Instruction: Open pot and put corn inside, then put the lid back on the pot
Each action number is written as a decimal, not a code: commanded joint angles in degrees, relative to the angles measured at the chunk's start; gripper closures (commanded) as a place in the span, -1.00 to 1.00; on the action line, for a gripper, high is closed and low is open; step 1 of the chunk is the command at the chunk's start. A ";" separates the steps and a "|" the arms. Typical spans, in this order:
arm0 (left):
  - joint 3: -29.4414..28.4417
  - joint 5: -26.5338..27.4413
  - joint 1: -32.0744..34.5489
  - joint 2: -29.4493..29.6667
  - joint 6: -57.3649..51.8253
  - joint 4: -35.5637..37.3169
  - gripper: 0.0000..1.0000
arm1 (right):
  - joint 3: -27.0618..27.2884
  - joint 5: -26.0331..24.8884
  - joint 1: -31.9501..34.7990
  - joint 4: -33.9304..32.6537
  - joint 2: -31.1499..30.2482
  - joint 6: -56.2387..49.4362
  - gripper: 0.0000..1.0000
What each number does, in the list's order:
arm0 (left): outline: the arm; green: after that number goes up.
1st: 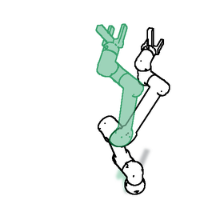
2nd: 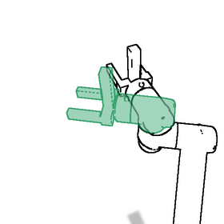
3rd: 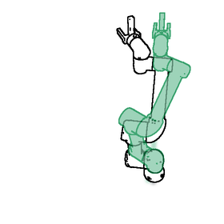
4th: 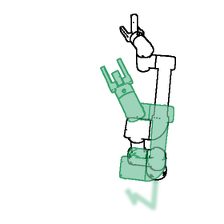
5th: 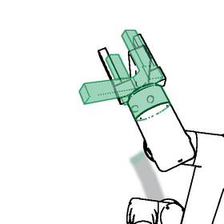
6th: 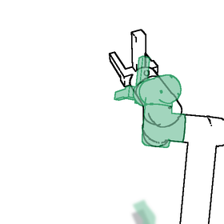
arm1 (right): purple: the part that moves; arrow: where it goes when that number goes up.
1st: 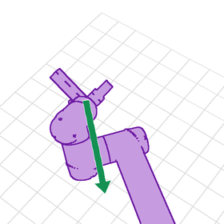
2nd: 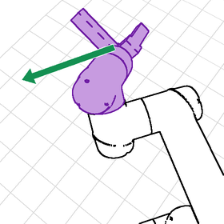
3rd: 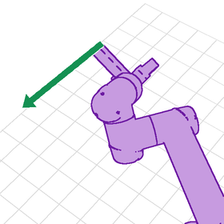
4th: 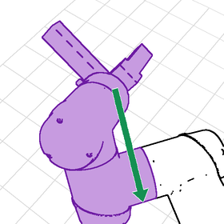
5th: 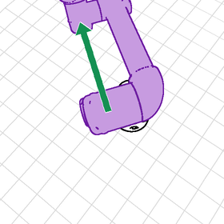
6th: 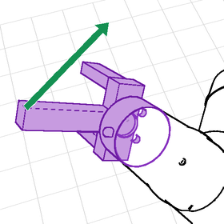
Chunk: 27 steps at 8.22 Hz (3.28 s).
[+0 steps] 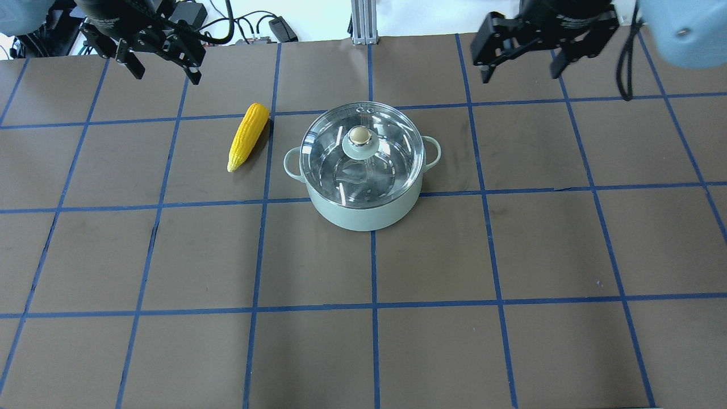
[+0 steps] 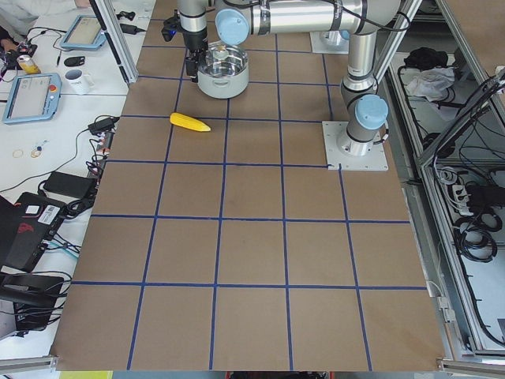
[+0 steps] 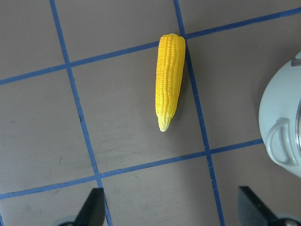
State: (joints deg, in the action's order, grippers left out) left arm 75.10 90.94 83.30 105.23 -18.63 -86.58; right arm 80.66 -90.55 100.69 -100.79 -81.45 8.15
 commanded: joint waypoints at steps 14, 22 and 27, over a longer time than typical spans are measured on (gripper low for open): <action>3.29 -7.00 -0.69 22.39 -1.06 20.21 -1.00 | -0.24 -1.39 11.81 -14.96 18.08 21.03 0.06; 4.01 -7.26 -0.69 25.20 2.37 22.86 0.99 | -1.72 1.77 11.46 -13.12 16.50 19.89 0.81; 3.57 -6.30 -0.51 20.03 7.91 18.40 1.00 | -2.44 6.34 6.36 -8.98 12.98 12.14 0.79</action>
State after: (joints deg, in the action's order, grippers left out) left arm 78.79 84.18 82.72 128.09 -11.27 -65.00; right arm 78.19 -85.74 107.88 -109.98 -68.07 21.12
